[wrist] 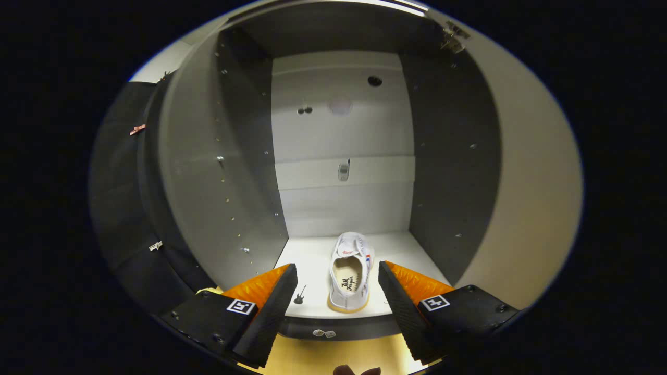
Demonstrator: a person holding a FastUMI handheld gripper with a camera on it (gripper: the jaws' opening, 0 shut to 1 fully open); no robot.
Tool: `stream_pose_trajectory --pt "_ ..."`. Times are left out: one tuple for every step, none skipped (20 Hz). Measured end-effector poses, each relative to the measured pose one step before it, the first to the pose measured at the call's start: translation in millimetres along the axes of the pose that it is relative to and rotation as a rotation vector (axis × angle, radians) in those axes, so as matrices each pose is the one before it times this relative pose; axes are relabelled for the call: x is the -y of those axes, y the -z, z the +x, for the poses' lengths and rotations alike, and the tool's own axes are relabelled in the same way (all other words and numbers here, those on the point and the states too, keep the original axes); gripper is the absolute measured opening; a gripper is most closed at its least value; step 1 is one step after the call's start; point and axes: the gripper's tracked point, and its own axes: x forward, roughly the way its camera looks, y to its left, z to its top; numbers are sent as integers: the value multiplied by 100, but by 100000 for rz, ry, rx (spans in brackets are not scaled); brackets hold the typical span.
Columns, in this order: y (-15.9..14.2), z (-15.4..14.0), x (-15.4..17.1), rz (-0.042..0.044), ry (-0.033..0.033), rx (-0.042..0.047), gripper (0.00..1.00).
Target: Open the shoe cabinet door, grab the shoes and put them into the shoe cabinet, then close the shoe cabinet door.
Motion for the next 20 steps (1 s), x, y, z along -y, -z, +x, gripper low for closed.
stream_pose_trajectory --pt "-534 -1968 580 -863 1946 3698 98" --pt "-420 -1993 400 -1024 967 2944 98" --pt "-378 -2003 509 -1238 924 2517 98" --pt "-390 -1917 518 -1211 778 2183 98" --pt "-518 -1935 637 -700 663 2260 98" --pt "-409 -1907 619 383 770 2040 98" --pt "-509 -1903 537 1195 179 1556 98" --pt "-437 -1742 445 1096 -268 1864 98" --pt "-196 -1622 474 216 -310 956 98" --pt "143 -1655 629 248 -594 -122 98" --pt "134 -1736 764 610 272 75 98" --pt "196 -1484 771 737 187 -279 98" --pt "-36 -1519 683 118 1188 195 98" --pt "-40 -1696 1013 -450 1162 366 98" --pt "93 -1465 1054 -129 1203 49 98" --pt "141 -1506 1185 -559 1558 19 98" --pt "-5 -1362 1224 -406 1659 -243 98" --pt "-180 -1249 1238 385 1262 520 98" --pt "-203 -1055 1038 610 842 889 98" --pt "190 -918 1199 -392 1497 -205 98"
